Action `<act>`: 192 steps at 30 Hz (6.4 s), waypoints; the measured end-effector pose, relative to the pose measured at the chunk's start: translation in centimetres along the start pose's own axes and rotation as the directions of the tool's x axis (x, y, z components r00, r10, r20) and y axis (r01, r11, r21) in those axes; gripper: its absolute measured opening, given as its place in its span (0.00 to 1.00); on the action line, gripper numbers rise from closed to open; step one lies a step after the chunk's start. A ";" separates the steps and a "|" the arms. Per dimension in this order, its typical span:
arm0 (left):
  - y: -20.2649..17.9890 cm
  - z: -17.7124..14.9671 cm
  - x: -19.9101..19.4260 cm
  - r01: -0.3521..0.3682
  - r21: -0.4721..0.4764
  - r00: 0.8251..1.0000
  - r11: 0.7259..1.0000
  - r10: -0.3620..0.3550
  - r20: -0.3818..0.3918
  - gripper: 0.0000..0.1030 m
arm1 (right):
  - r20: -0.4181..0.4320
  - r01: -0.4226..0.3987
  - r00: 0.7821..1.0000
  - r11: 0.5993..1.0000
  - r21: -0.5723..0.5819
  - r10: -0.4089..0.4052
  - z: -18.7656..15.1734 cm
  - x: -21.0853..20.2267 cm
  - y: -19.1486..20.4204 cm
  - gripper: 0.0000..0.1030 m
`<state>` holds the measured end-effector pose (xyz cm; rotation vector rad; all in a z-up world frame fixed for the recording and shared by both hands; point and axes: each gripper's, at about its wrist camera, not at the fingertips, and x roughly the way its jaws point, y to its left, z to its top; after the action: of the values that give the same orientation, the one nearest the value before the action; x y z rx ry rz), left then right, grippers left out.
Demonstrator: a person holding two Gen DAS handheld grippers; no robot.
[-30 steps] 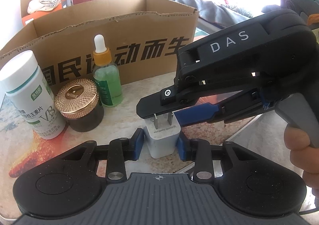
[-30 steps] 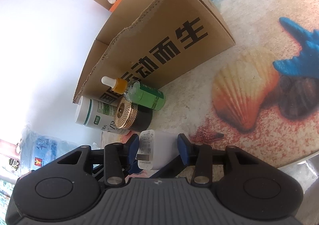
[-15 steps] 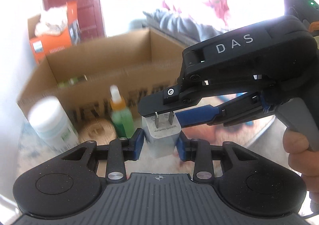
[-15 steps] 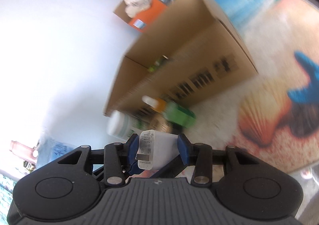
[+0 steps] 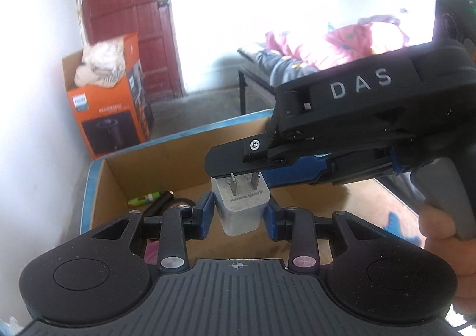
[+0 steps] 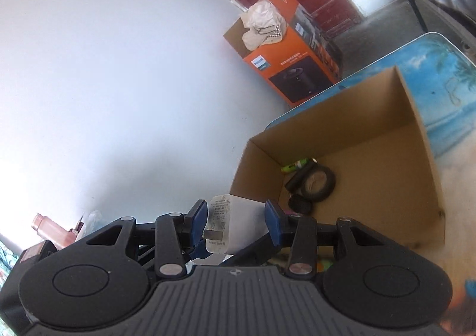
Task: Organize rigid objects
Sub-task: 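Carry the charger into the box and open the right tool, then withdraw the open right tool up out of the box, then move the right tool down to the green dropper bottle, then close the right tool around the green dropper bottle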
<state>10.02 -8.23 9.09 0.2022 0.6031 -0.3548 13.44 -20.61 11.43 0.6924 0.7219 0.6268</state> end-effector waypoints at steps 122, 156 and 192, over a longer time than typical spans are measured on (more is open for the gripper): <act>0.8 -10.5 3.7 0.056 -0.109 0.998 0.992 -0.059 -0.024 0.38 | 0.036 0.219 0.976 0.957 -0.192 -0.216 -9.4 4.7 -3.6 0.27; -3.2 -13.0 4.6 0.181 -0.057 0.980 0.982 -0.185 -0.073 0.32 | 0.069 0.348 0.938 0.911 -0.221 -0.341 -11.2 -0.6 -4.2 0.28; -5.1 -13.1 5.2 0.232 0.006 0.967 0.973 -0.230 -0.111 0.32 | 0.045 0.397 0.917 0.891 -0.219 -0.397 -11.8 -2.3 -5.4 0.37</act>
<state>5.31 -10.57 -4.92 0.1708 0.7341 -0.5780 4.55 -21.49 1.75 0.3194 0.7540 0.3227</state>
